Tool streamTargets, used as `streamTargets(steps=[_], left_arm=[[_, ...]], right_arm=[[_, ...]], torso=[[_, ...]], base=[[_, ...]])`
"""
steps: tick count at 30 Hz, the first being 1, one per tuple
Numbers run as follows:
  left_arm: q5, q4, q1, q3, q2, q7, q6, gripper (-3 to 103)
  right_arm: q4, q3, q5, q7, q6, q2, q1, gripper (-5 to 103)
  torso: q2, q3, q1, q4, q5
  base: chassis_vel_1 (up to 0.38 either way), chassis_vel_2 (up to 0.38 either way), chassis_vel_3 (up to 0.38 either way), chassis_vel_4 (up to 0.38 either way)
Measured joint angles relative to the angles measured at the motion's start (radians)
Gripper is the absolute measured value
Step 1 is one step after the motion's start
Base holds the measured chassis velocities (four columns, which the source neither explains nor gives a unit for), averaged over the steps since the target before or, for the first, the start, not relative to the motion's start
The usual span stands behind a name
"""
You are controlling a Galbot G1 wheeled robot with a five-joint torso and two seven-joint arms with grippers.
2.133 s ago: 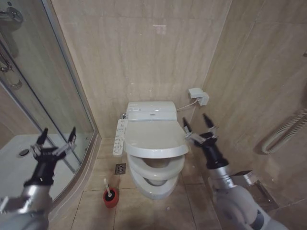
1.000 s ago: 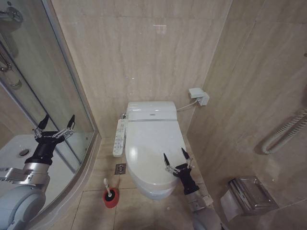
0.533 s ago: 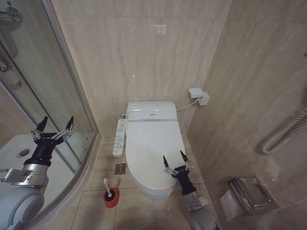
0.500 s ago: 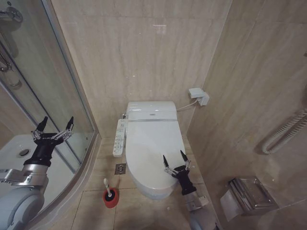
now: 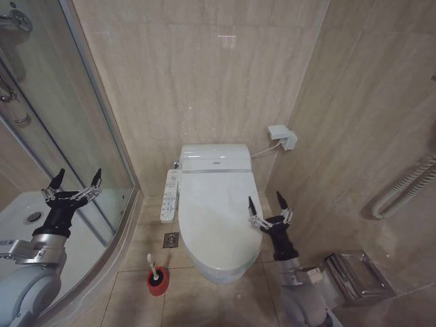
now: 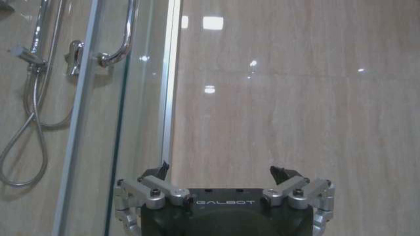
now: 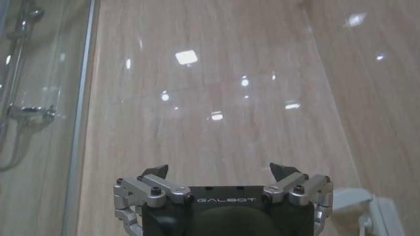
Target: Open the toilet lid, clean the toilet bowl with a toilet brush, close the toilet lid, and flush.
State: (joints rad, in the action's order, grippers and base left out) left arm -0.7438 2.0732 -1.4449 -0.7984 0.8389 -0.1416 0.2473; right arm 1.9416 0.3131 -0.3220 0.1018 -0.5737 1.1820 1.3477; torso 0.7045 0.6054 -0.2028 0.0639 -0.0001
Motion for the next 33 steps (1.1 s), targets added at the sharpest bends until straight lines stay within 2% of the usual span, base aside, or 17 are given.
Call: streamTargets(steps=[13,15,22,25,28,29,32,33], left_arm=[[0.000,-0.067,0.067,0.054,-0.029,0.002,0.004,100],[0.000,-0.083,0.086,0.069,-0.036,0.002,0.005,100],[0.000,-0.124,0.125,0.115,-0.054,0.017,0.015,100],[0.001,-0.154,0.153,0.149,-0.062,0.036,0.024,100],[0.000,-0.238,0.224,0.223,-0.080,0.090,0.064,100],[0.000,-0.238,0.224,0.223,-0.080,0.090,0.064,100],[-0.037,-0.395,0.358,0.328,-0.113,0.229,0.148,100],[-0.037,-0.395,0.358,0.328,-0.113,0.229,0.148,100]], right_arm=[[-0.056,-0.003,-0.009,0.001,0.001,0.032,-0.042,100],[-0.077,-0.005,-0.009,0.001,0.000,0.037,-0.055,100],[-0.115,-0.009,-0.006,0.000,-0.014,0.048,-0.076,100],[-0.123,-0.009,-0.005,-0.001,-0.016,0.053,-0.083,100],[-0.127,-0.008,-0.005,-0.002,-0.015,0.058,-0.092,100],[-0.127,-0.008,-0.005,-0.002,-0.015,0.058,-0.092,100],[-0.132,-0.002,-0.005,-0.006,-0.015,0.057,-0.099,100],[-0.132,-0.002,-0.005,-0.006,-0.015,0.057,-0.099,100]], torso=[[0.000,0.000,0.000,-0.0001,0.0001],[0.000,0.000,0.000,0.0008,-0.0003],[0.000,0.001,-0.001,-0.0004,0.0002],[0.000,0.000,-0.001,0.0007,-0.0003],[0.000,0.000,0.000,0.0003,0.0003],[0.000,0.000,0.000,0.0003,0.0003],[0.000,0.000,0.000,-0.0001,-0.0002],[0.000,0.000,0.000,-0.0001,-0.0002]], base=[[-0.078,0.063,0.075,-0.079],[-0.211,0.215,0.203,-0.237],[-0.206,0.221,0.227,-0.220],[-0.130,0.111,0.072,-0.108],[0.000,0.000,0.000,0.000],[0.000,0.000,0.000,0.000],[0.038,-0.052,-0.036,0.046],[0.053,-0.047,-0.042,0.070]])
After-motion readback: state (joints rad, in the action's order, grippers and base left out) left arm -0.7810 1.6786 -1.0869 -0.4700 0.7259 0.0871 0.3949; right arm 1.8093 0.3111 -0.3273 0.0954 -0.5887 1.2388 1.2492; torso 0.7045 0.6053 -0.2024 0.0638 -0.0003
